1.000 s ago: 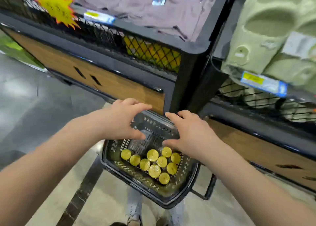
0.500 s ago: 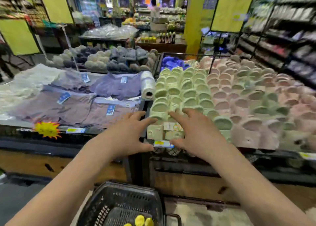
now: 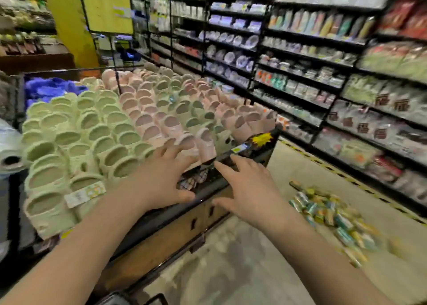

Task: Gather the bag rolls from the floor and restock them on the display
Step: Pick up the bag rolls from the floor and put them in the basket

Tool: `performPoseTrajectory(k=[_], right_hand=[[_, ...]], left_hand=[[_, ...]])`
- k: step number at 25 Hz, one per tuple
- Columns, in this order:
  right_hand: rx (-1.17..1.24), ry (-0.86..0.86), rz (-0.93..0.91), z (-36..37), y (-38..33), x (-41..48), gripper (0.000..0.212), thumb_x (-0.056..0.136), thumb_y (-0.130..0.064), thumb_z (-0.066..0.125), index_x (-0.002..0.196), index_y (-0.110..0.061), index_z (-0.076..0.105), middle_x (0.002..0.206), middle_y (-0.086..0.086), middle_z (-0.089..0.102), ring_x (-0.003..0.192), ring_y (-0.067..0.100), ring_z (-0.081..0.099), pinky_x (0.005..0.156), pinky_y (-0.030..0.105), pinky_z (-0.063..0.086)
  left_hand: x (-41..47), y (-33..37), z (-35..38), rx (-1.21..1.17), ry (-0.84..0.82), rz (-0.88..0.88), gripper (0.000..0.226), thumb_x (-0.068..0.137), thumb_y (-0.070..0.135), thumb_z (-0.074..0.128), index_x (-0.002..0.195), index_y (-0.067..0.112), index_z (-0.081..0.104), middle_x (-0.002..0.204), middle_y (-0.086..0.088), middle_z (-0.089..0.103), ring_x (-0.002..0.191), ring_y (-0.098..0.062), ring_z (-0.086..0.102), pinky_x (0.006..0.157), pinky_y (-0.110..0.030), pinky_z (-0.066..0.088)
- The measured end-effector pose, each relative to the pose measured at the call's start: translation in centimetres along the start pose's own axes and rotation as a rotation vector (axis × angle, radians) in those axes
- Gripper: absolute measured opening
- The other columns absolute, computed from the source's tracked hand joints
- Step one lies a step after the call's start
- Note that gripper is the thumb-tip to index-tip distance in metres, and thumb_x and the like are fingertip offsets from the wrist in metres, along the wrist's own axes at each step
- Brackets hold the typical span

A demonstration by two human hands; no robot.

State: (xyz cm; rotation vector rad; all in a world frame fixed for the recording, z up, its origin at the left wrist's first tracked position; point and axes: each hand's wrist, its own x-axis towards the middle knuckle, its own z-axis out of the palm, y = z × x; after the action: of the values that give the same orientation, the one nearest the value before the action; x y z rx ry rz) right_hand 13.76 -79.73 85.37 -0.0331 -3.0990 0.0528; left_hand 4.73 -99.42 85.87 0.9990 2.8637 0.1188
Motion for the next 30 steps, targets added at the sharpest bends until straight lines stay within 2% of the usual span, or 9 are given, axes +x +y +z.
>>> performPoseTrajectory(k=[3,6,13,18,22,30], right_hand=[[0.008,-0.03,0.202,0.4,7.2,-3.3,0.085,0.09,-0.068,0.056,0.159,-0.041,0.014,0.167,0.007,0.011,0.152,0.031,0.014,0.123,0.051,0.018],[0.033,-0.017,0.386,1.0,15.6,-6.1,0.085,0.089,-0.067,0.059,0.158,-0.041,0.017,0.166,0.007,0.015,0.151,0.031,0.017,0.123,0.05,0.019],[0.063,0.005,0.723,1.6,37.2,-12.5,0.08,0.087,-0.066,0.059,0.155,-0.042,0.025,0.157,0.004,0.034,0.144,0.029,0.033,0.116,0.043,0.031],[0.056,-0.037,0.82,1.4,49.6,-13.7,0.079,0.088,-0.064,0.059,0.156,-0.04,0.025,0.156,0.003,0.035,0.143,0.027,0.035,0.114,0.04,0.032],[0.08,-0.067,0.863,3.4,58.3,-11.5,0.076,0.09,-0.062,0.058,0.155,-0.042,0.024,0.157,0.001,0.036,0.142,0.026,0.037,0.112,0.039,0.033],[0.105,-0.158,0.965,11.0,77.9,0.5,0.075,0.09,-0.061,0.06,0.154,-0.041,0.027,0.155,-0.001,0.038,0.139,0.024,0.041,0.111,0.039,0.035]], left_hand=[[5.4,6.8,1.3,0.011,-0.048,0.186,0.093,0.084,0.069,0.062,0.157,0.048,0.009,0.168,-0.003,0.003,0.152,-0.034,0.009,0.121,-0.05,0.025],[11.5,15.1,2.4,0.017,-0.075,0.343,0.089,0.086,0.066,0.062,0.157,0.047,0.012,0.167,-0.002,0.003,0.152,-0.033,0.009,0.121,-0.047,0.024],[25.8,37.0,5.8,0.017,-0.138,0.623,0.083,0.088,0.06,0.063,0.157,0.043,0.02,0.167,-0.002,0.01,0.151,-0.031,0.012,0.119,-0.043,0.025],[34.1,48.1,8.1,0.023,-0.19,0.707,0.081,0.088,0.059,0.063,0.156,0.042,0.023,0.166,-0.001,0.013,0.15,-0.03,0.015,0.118,-0.041,0.027],[42.7,53.7,10.6,0.049,-0.26,0.748,0.079,0.088,0.058,0.063,0.155,0.043,0.025,0.167,0.0,0.012,0.15,-0.03,0.015,0.119,-0.043,0.029],[67.3,62.3,18.7,0.053,-0.362,0.831,0.075,0.09,0.057,0.062,0.154,0.042,0.028,0.166,-0.001,0.013,0.149,-0.031,0.018,0.114,-0.049,0.036]])
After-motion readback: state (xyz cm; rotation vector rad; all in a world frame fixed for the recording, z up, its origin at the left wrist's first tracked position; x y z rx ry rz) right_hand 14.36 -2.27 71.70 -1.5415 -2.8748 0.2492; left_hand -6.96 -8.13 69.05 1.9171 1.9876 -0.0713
